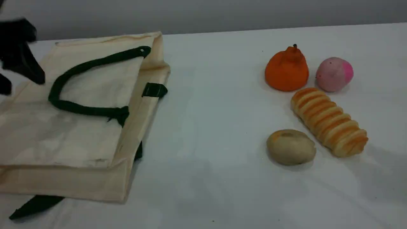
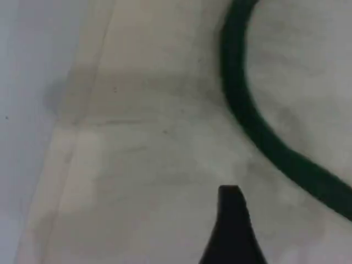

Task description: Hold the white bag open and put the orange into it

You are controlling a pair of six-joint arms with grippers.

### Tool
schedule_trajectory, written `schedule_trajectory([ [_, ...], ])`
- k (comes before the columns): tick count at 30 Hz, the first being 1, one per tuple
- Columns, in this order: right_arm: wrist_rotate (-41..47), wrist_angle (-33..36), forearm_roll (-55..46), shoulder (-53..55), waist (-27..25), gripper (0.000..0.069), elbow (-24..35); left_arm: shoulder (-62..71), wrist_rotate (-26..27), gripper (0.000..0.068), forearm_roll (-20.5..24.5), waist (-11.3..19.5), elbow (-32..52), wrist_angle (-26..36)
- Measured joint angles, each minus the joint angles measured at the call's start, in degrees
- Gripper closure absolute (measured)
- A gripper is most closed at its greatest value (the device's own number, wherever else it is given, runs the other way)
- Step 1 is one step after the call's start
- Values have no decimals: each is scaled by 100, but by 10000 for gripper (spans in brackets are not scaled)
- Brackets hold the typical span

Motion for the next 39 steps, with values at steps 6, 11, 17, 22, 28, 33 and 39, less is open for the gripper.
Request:
schedule_trajectory([
  [6,-120,6,104,58,0,231,0,738,-116,237,0,0,-298,-114],
  [11,-120,13,99,58,0,231,0,982,-116,237,-5,0,-536,-125],
  [17,-208,13,99,58,0,231,0,1229,-384,237,-10,0,-556,-293],
  [22,-208,7,99,53,0,230,0,1378,-438,237,-10,0,-556,-442],
  [28,-248,7,94,53,0,230,0,1485,-672,277,-17,0,-556,-564],
  [33,-248,7,94,53,0,230,0,1644,-702,353,-22,0,-556,-592],
  [39,-248,25,93,53,0,230,0,1778,-715,501,-22,0,-556,-780],
])
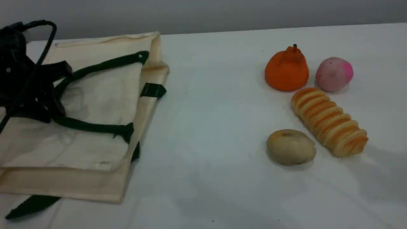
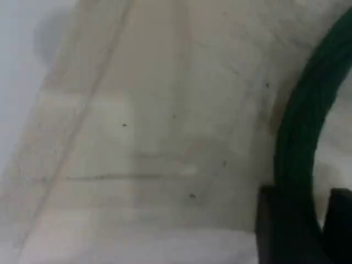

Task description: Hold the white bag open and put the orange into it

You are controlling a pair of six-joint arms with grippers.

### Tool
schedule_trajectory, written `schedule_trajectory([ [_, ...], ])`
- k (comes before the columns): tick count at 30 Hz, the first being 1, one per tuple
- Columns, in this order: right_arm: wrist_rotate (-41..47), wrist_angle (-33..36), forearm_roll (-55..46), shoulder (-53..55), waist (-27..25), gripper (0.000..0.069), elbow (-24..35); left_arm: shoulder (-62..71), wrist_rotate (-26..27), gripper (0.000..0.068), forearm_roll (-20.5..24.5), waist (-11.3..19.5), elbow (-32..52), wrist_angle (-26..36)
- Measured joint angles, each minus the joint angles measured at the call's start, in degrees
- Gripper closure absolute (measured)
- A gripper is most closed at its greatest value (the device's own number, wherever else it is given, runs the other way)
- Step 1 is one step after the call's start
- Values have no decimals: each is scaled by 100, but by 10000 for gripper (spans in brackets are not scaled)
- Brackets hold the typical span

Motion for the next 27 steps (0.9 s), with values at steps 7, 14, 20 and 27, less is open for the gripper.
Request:
schedule_trajectory([
  [7,0,0,0,0,0,230,0,0,0,615,0,0,0,-261],
  [14,0,-6,-11,0,0,230,0,-143,248,617,5,0,0,205],
  [20,0,-20,-11,0,0,230,0,-844,555,617,5,-5,0,372],
  [27,0,-23,8,28,0,230,0,-1832,886,620,5,-68,-384,953],
])
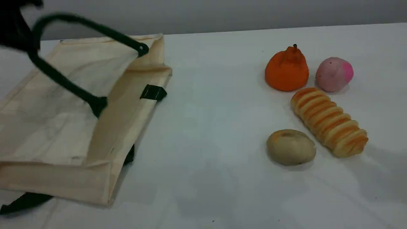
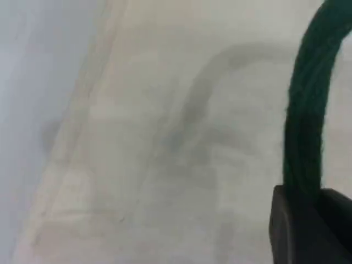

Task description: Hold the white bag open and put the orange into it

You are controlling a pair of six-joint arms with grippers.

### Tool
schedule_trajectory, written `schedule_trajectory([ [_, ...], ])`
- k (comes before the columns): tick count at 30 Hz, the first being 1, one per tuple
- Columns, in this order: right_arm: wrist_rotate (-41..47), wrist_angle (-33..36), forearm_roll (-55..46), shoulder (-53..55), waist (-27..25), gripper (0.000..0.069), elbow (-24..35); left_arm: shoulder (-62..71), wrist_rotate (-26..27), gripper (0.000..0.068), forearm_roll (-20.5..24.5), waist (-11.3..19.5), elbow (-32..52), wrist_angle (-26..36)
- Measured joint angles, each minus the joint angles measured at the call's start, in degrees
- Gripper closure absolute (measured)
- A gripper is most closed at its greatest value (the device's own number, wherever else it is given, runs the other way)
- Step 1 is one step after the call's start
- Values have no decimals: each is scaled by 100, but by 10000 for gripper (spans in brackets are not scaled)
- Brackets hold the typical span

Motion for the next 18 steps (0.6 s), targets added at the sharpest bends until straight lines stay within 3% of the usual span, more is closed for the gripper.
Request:
schedule_trajectory([
  [8,-123,-23,326,574,0,238,0,-476,430,620,-174,-779,-1114,965],
  [13,-851,113,1021,942,0,246,0,-481,535,623,-174,-1383,-1761,1400],
  [18,-1579,180,1705,1332,0,246,0,-488,563,623,-179,-1799,-2151,1729],
])
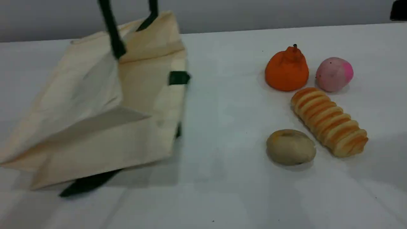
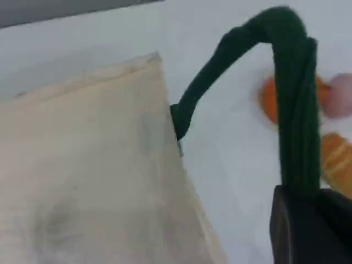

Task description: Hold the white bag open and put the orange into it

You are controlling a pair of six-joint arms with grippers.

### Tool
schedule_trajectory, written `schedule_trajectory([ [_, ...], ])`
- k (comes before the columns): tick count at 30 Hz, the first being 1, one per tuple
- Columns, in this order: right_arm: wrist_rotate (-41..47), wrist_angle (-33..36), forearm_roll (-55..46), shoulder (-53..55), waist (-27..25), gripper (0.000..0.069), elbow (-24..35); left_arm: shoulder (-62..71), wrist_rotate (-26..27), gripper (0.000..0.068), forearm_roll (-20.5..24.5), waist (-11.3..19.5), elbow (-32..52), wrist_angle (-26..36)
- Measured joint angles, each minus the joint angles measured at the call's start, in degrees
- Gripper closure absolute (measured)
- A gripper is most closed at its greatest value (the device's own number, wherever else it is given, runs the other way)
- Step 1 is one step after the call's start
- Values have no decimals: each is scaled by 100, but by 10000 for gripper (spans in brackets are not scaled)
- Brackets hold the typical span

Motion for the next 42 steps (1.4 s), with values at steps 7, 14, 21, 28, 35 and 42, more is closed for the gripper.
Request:
schedule_trajectory([
  [7,-758,71,591,393,0,246,0,-170,106,623,-28,-193,-251,711],
  [14,-1118,79,588,699,26,246,-261,-711,73,623,210,-193,-251,1199],
  [21,-1285,-588,589,1382,636,246,-1019,-819,69,623,189,-193,-251,1504],
  [28,-1523,-1579,595,2234,917,246,-1639,-932,-32,623,524,-193,-251,1680],
  [35,-1523,-1542,590,3065,1170,246,-2373,-1016,-67,623,682,-193,-251,1731],
  [42,-1517,-1714,583,3741,1266,246,-3048,-1016,-67,623,670,-193,-251,1726],
])
